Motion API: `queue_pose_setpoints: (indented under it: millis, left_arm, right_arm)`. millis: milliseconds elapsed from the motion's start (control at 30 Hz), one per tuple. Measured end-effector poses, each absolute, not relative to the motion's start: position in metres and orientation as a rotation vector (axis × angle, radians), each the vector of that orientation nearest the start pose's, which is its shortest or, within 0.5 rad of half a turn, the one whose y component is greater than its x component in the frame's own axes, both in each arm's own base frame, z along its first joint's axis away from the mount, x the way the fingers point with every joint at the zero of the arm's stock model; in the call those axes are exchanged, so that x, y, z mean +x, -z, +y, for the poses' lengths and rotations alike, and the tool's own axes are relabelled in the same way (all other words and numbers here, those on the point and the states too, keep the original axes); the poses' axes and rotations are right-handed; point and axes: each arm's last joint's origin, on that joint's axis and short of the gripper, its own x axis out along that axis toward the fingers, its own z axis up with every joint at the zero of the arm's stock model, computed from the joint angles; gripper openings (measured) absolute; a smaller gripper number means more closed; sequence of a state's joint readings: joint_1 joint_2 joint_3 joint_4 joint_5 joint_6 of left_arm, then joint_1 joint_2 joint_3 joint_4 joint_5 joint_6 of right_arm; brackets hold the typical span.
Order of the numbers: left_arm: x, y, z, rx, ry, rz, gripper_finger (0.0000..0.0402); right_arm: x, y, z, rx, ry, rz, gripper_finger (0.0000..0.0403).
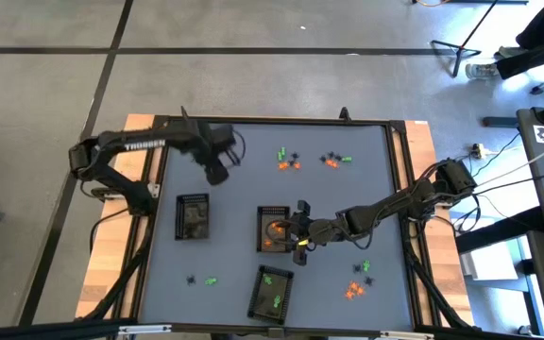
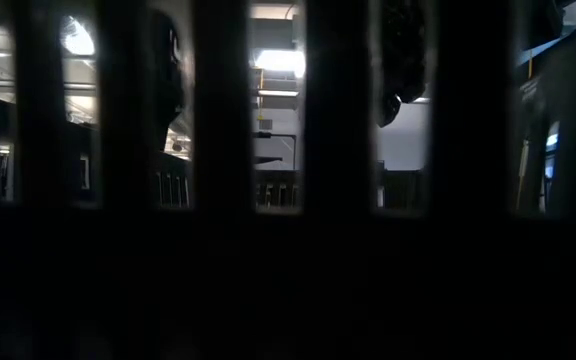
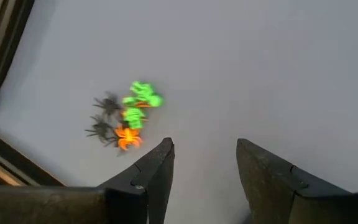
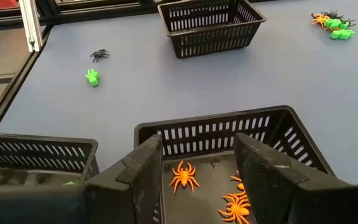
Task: Sort Halloween decoration
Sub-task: Put the orange spider toy into the top right black basket
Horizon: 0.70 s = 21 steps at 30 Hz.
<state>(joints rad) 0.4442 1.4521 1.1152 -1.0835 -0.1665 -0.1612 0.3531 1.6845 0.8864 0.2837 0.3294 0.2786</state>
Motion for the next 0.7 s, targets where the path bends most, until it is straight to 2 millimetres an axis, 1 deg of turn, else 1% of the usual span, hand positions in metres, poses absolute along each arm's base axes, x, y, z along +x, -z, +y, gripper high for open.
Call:
queue_pose_setpoints:
  millis: [100,233,367,467,567,700]
  left_arm:
    - [0.212,-0.246,0.143,-0.397,-0.63,1.371,0.0165]
    - [0.201,-0.247,0.166,-0.439,-0.706,1.317,0.0165]
    - [0.193,-0.247,0.175,-0.47,-0.748,1.302,0.0165]
    - [0.187,-0.242,0.18,-0.5,-0.776,1.305,0.0165]
    - [0.177,-0.233,0.184,-0.544,-0.793,1.323,0.0165]
    - [0.161,-0.216,0.192,-0.617,-0.837,1.322,0.0165]
  right_arm:
    - [0.328,-0.185,0.111,0.099,0.045,0.487,0.0197]
    - [0.329,-0.185,0.111,0.075,0.039,0.485,0.0197]
    - [0.329,-0.186,0.11,0.034,0.043,0.469,0.0197]
    - [0.329,-0.187,0.11,0.025,0.045,0.467,0.0197]
    - [0.331,-0.188,0.109,0.021,0.047,0.457,0.0197]
    - [0.338,-0.2,0.108,0.01,0.048,0.421,0.0197]
